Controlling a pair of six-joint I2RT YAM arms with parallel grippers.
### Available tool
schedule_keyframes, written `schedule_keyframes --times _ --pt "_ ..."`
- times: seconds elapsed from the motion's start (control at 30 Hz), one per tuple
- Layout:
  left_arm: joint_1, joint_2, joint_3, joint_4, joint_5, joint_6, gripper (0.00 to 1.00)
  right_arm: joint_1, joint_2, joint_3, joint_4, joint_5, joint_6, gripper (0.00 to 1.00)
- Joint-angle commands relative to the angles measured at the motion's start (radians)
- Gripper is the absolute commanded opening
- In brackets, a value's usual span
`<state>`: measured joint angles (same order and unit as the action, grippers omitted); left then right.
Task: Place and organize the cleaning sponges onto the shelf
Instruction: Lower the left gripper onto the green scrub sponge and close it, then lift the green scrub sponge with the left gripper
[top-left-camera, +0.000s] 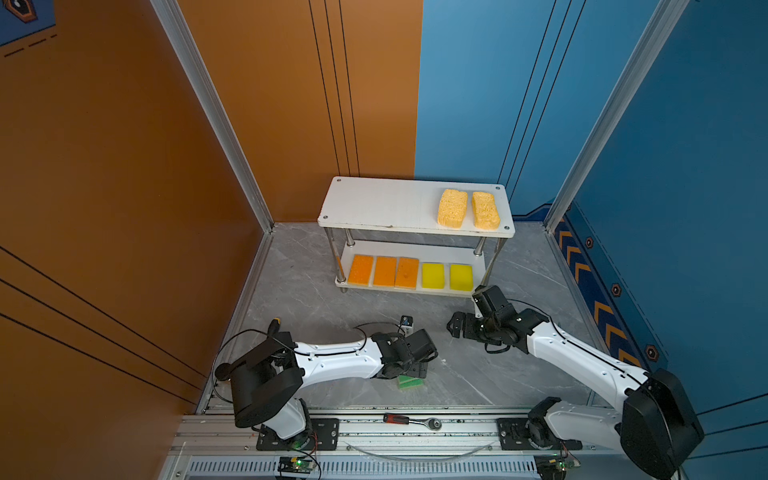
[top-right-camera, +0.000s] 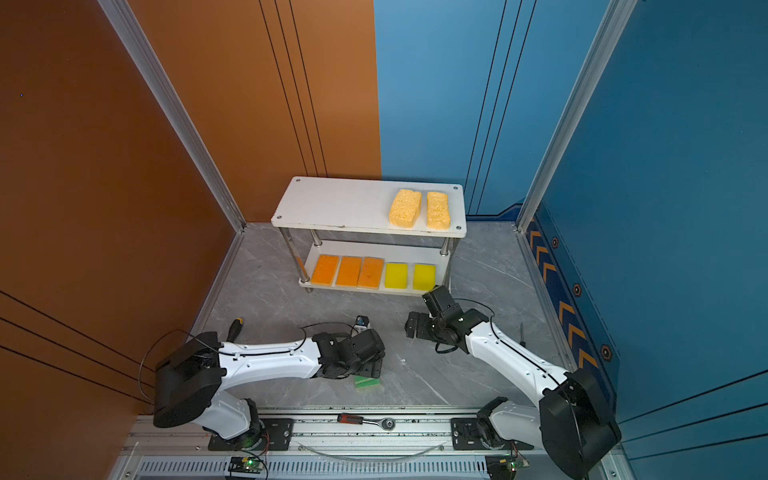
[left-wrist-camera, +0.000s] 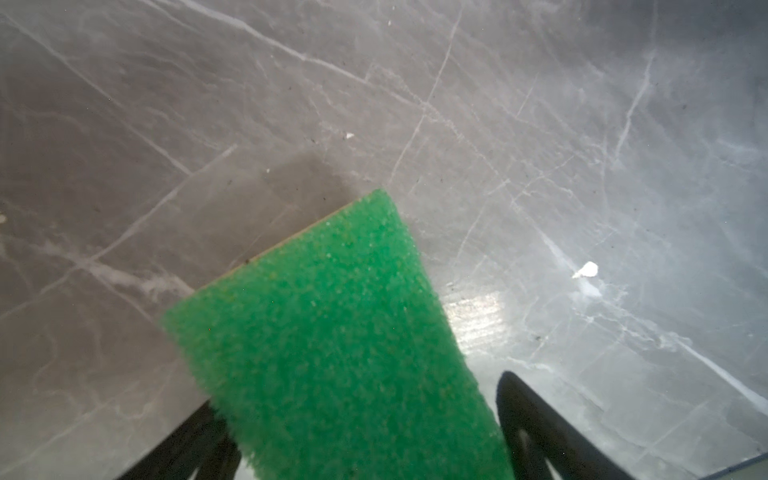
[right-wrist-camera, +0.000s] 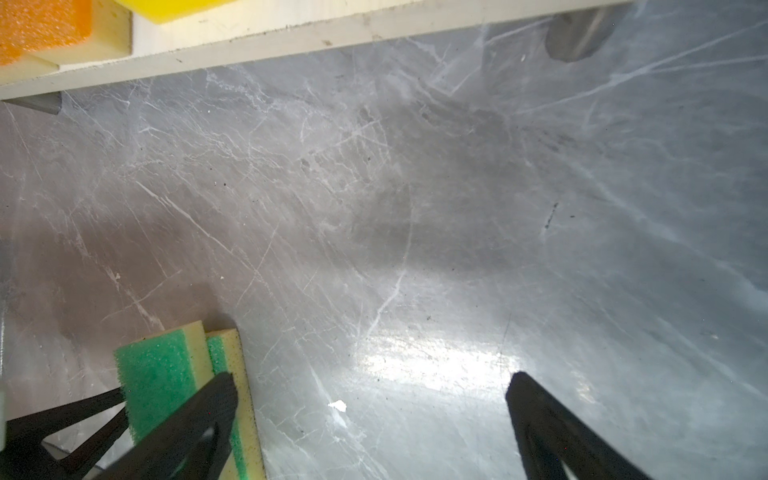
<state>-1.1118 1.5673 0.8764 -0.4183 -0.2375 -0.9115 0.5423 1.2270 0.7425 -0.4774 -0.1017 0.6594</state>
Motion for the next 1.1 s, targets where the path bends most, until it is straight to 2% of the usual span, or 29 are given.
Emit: schedule_keyframes --times 0.0,0.4,0.87,1.07 --pt "0.022 0.015 -0.021 0.013 0.015 0.020 0.80 -0.010 0.008 0.006 0.014 -0.005 0.008 1.00" --pt "0.085 0.072 -0.034 0.079 0.029 0.049 0.76 -0.012 0.016 0.014 0.013 -0.007 0.004 1.00" --pt "0.207 0.199 0.136 0.062 0.053 0.261 0.74 -0.023 0.028 0.025 0.013 -0.006 -0.001 1.00" --pt "0.230 0.183 0.146 0.054 0.063 0.292 0.74 -0.030 0.024 0.025 0.013 -0.004 0.000 1.00"
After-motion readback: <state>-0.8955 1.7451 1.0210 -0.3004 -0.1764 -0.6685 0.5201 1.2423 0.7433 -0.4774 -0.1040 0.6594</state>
